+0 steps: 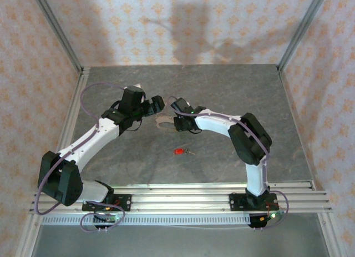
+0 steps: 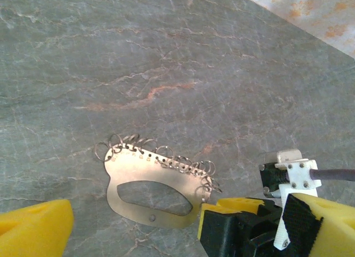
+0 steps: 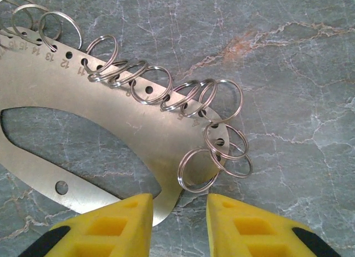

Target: Put the keys on the keyring

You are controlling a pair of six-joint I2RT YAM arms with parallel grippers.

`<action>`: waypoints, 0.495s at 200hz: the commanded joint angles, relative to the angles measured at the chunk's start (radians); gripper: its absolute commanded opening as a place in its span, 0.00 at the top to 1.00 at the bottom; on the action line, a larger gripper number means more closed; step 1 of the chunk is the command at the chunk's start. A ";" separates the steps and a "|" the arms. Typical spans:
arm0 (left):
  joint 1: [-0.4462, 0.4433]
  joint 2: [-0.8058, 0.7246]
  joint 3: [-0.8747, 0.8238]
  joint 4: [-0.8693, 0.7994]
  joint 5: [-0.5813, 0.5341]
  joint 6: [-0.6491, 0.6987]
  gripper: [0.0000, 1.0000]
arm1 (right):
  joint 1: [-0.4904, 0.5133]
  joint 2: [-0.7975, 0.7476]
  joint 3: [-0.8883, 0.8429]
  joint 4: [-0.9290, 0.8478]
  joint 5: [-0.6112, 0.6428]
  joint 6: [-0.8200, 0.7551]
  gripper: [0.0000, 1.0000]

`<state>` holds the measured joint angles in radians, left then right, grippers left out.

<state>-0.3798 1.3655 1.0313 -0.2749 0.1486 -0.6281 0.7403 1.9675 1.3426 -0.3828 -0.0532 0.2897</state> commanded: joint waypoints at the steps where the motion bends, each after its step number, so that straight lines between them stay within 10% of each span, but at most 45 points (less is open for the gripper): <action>1: -0.007 -0.039 -0.003 -0.029 -0.060 0.012 0.01 | 0.008 0.018 0.038 -0.034 0.039 -0.014 0.69; 99: -0.007 -0.052 -0.010 -0.023 -0.071 0.010 0.01 | 0.012 0.078 0.090 -0.071 0.093 -0.033 0.69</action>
<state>-0.3798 1.3415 1.0302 -0.2813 0.1139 -0.6281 0.7429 2.0209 1.4075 -0.4084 -0.0120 0.2752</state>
